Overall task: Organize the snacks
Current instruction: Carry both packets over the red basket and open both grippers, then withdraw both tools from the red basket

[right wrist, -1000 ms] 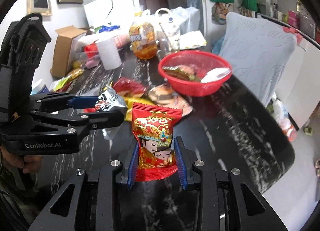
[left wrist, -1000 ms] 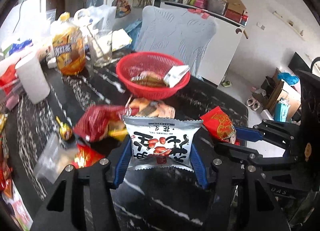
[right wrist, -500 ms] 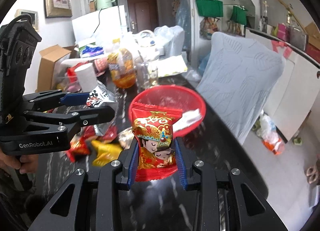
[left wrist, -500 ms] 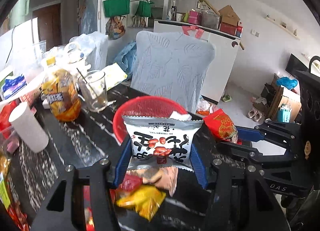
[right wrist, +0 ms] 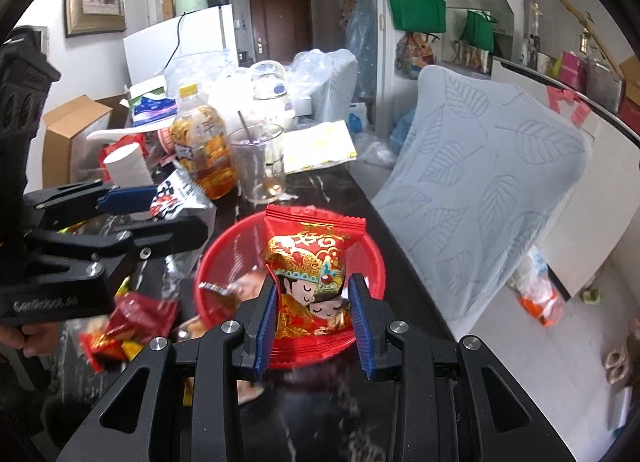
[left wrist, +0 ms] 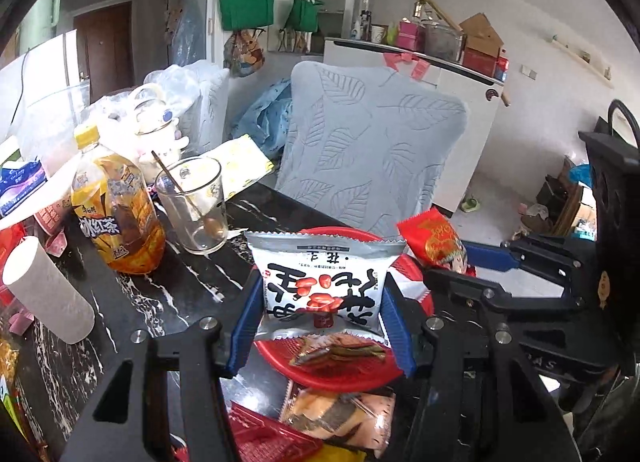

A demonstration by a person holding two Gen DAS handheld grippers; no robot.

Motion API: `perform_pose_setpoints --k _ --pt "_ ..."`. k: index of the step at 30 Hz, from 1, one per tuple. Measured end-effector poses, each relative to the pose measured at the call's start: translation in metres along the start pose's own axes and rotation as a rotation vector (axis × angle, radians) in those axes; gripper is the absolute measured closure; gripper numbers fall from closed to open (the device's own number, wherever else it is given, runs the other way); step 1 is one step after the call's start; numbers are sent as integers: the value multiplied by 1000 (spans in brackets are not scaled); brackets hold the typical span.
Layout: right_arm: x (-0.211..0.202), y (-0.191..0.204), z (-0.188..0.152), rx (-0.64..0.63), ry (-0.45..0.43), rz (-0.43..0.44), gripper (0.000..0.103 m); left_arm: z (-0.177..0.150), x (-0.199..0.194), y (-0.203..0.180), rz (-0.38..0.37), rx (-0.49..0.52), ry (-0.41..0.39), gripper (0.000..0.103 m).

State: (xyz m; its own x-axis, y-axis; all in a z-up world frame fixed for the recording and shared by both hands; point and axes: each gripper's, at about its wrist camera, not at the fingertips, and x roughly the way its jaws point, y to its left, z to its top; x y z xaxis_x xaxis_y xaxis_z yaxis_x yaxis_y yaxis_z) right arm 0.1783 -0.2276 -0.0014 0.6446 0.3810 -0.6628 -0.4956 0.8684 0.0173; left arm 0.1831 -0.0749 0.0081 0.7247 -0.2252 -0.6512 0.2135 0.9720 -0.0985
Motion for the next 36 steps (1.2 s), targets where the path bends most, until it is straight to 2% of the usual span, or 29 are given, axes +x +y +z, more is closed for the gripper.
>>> perform_pose_setpoints --k 4,11,12,14,18,21,25,36 --pt "18 1 7 -25 5 -4 65 1 13 10 22 -27 27 48" --pt "41 -3 7 -37 46 12 64 3 27 13 39 -42 54 48" --pt "42 -3 6 -33 50 9 61 3 29 12 36 -44 58 48" --pt "42 -7 6 -22 54 8 57 3 33 11 34 -46 69 48" --pt "38 -12 4 0 54 4 57 3 37 8 32 -42 79 48" --pt "36 -14 1 6 58 4 57 5 39 3 62 -18 87 47" --pt "34 -14 -2 13 64 6 57 7 44 4 87 -29 108 37" --pt "23 -17 -6 39 64 -4 57 2 34 2 97 -30 111 37"
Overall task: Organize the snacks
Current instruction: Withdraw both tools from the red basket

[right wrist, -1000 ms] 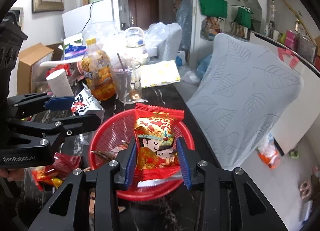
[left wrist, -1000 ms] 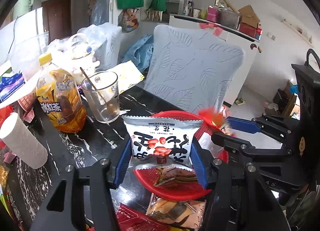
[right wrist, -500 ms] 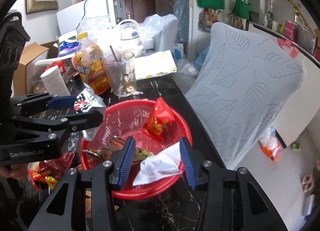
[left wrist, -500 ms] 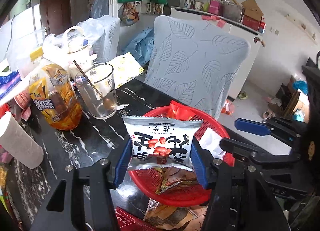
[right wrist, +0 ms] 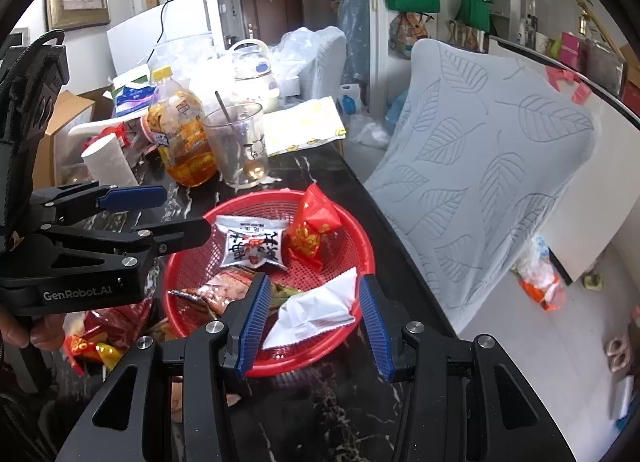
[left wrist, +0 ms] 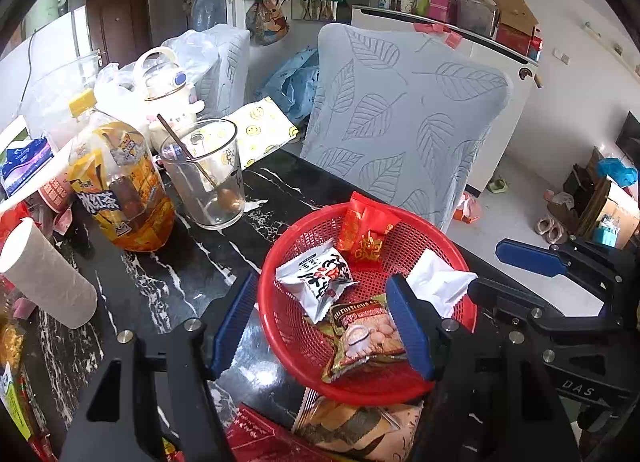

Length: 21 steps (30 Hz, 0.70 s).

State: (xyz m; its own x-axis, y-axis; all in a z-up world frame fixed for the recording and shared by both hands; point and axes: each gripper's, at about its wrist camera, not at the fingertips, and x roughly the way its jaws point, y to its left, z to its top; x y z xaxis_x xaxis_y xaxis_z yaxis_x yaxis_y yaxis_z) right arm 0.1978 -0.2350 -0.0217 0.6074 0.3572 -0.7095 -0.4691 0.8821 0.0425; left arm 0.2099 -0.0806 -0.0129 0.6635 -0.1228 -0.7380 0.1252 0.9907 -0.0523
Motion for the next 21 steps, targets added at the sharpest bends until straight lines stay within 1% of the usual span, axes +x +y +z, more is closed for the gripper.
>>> perform_pose_setpoints --k 4,9,21 --pt "-7 4 -1 -1 -10 3 57 -1 -14 0 16 2 -24 37" --pt "-23 12 1 -3 -41 3 57 -2 -39 0 19 5 -62 37" --pt "-81 41 -2 -24 -143 -16 57 -17 -110 -7 29 21 -173 37"
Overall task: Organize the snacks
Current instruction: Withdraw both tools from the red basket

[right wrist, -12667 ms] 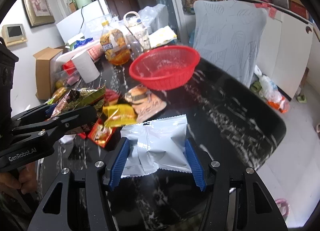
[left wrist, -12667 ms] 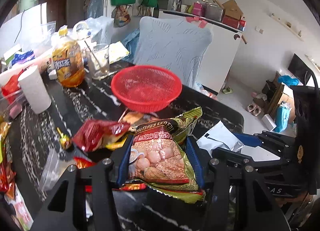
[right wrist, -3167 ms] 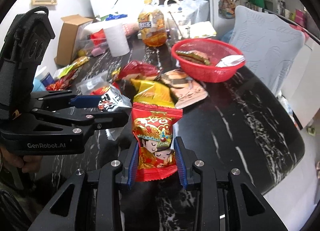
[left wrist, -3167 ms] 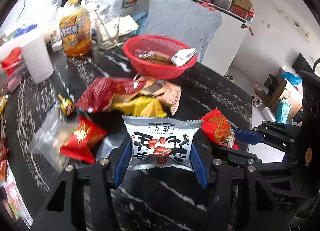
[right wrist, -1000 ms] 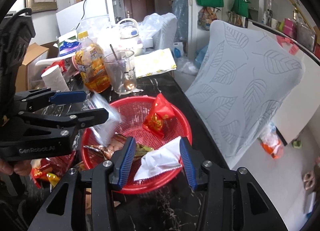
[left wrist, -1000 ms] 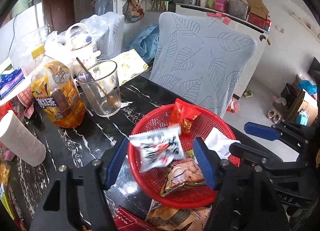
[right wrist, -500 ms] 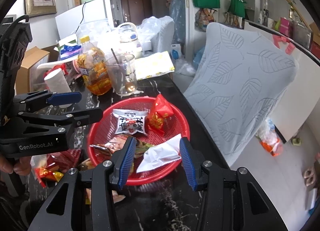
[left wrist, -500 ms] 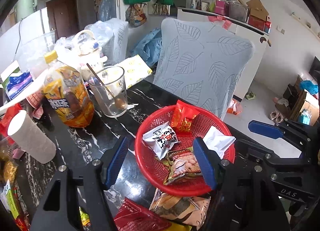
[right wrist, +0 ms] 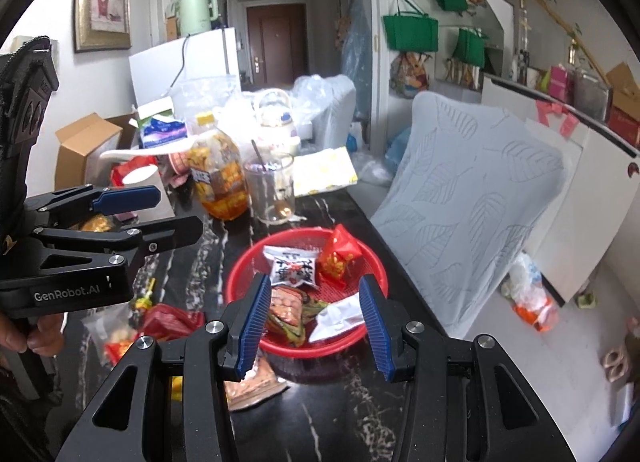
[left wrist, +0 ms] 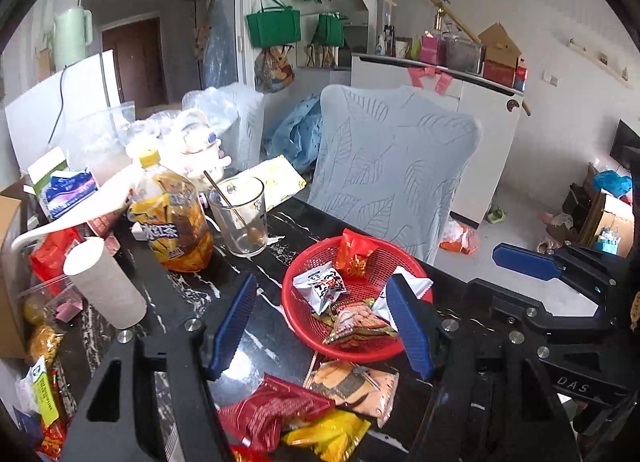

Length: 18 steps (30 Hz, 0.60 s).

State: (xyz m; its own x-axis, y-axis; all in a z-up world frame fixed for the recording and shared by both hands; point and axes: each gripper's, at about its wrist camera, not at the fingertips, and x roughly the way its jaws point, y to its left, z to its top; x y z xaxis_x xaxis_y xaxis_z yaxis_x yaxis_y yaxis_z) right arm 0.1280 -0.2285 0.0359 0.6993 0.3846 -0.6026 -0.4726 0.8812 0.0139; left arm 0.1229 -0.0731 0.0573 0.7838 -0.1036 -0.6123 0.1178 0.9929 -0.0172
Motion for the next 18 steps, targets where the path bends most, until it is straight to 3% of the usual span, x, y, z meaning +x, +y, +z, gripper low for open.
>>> perform_pose_setpoints --k 8,18 --pt "-42 23 -8 -26 -61 -6 57 -14 -51 -7 6 6 -58 37" --pt "-84 51 -29 -46 -106 15 52 -47 -95 -7 21 -2 -65 37"
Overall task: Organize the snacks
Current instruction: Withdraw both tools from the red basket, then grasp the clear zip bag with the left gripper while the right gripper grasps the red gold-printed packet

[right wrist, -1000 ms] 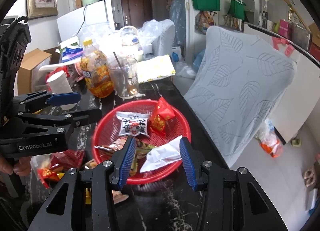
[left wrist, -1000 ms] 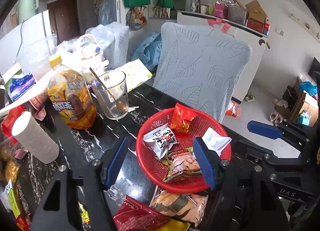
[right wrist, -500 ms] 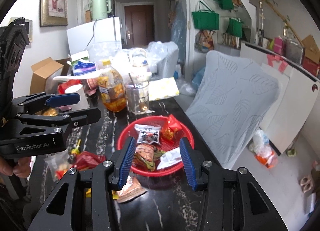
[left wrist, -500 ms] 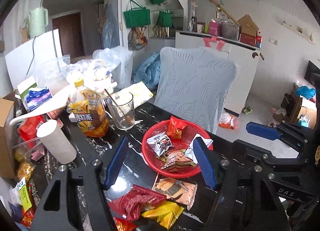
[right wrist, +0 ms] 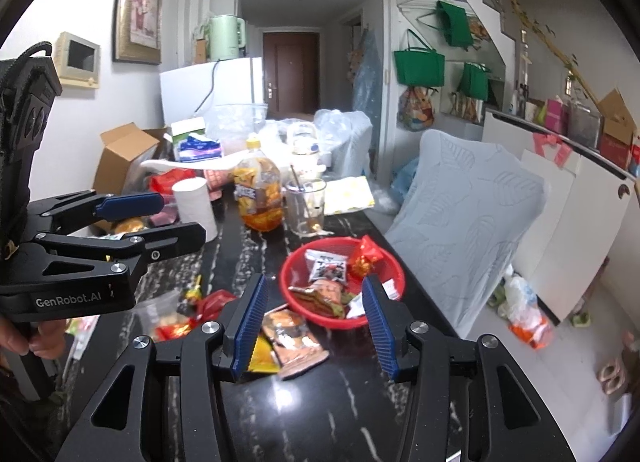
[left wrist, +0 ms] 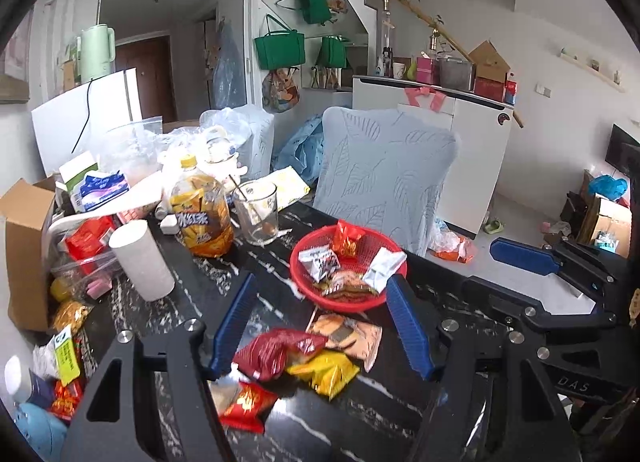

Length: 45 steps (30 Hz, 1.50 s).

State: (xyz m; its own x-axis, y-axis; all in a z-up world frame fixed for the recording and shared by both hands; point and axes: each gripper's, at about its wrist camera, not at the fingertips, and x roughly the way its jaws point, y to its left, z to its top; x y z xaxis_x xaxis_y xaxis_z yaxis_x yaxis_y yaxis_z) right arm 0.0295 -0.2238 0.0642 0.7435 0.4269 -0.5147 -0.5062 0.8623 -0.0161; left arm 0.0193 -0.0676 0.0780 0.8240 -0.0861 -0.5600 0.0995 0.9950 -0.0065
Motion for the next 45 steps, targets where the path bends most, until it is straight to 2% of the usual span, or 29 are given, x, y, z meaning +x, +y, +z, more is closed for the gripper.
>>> perform_pose_setpoints --k 8,13,18,25,38,45 --pt "-8 22 -22 14 23 38 50 -28 -17 8 -2 -27 40 37" --pt "-4 31 -37 22 52 54 50 -45 -18 15 -8 -79 65 37" --pt "2 40 -51 26 92 83 50 -62 -11 20 -11 -101 96 37" --pt "11 47 -68 33 140 93 50 -84 3 30 -64 -141 147 37" --pt "63 67 -87 53 244 208 50 -114 37 70 -58 -244 229 37" --pt "88 74 -88 45 279 242 50 -117 45 93 -14 -288 217 37"
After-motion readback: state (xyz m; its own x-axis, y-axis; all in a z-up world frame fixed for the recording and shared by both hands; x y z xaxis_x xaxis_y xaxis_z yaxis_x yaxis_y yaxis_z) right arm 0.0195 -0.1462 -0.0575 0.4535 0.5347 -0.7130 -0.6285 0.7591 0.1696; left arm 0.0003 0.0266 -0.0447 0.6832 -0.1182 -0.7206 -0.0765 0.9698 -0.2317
